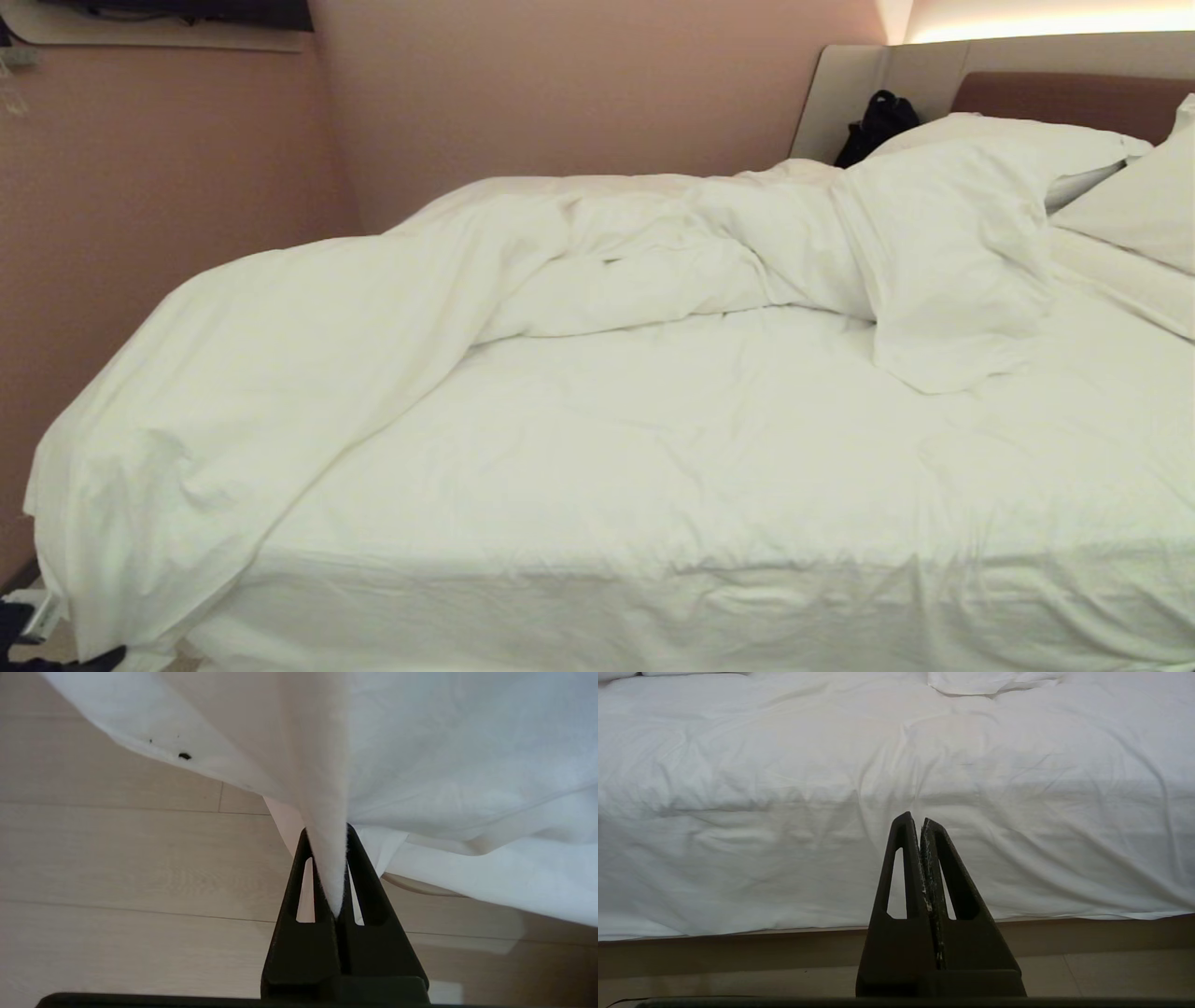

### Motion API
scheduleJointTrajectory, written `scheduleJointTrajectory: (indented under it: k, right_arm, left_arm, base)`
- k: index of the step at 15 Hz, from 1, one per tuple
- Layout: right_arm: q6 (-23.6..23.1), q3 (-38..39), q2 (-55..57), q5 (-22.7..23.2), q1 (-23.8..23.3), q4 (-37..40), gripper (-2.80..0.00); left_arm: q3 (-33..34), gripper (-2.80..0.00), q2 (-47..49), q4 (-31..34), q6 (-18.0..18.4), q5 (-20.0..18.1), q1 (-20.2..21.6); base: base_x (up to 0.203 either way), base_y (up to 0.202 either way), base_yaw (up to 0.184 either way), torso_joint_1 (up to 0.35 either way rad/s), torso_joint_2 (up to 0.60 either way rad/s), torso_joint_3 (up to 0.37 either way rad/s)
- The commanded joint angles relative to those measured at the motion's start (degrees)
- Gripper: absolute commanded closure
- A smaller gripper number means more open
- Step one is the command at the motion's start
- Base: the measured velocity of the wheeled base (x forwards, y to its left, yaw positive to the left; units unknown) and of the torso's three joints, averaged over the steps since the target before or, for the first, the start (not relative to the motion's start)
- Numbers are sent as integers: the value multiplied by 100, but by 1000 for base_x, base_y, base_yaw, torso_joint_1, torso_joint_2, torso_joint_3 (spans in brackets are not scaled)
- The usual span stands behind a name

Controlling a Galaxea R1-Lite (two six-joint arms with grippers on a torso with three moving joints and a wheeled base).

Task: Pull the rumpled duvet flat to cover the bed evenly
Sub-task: Flatten the corners of the folded blanket

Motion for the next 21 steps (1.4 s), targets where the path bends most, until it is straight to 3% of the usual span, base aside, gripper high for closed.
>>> scheduleJointTrajectory:
  k: [1, 6, 14, 18, 21]
  right_arm:
    - [-1, 0, -2, 1, 0, -2, 0]
    - [-1, 0, -2, 1, 0, -2, 0]
    - [-1, 0, -2, 1, 0, -2, 0]
    - [-1, 0, -2, 1, 0, -2, 0]
    - [-1, 0, -2, 1, 0, -2, 0]
  left_arm:
    - [-25, 0, -116, -18, -182, -31, 3]
    - [-93, 0, -744, 26, -1467, -54, 110]
    - [-110, 0, -2240, 25, -2574, -34, 820]
    - [-487, 0, -3007, 153, -3235, -5, 1277]
    - [-1220, 0, -3781, 1186, -3672, 2, 1714]
  base:
    - [0, 0, 0, 0, 0, 0]
    - [0, 0, 0, 0, 0, 0]
    - [0, 0, 0, 0, 0, 0]
    - [0, 0, 0, 0, 0, 0]
    - [0, 0, 0, 0, 0, 0]
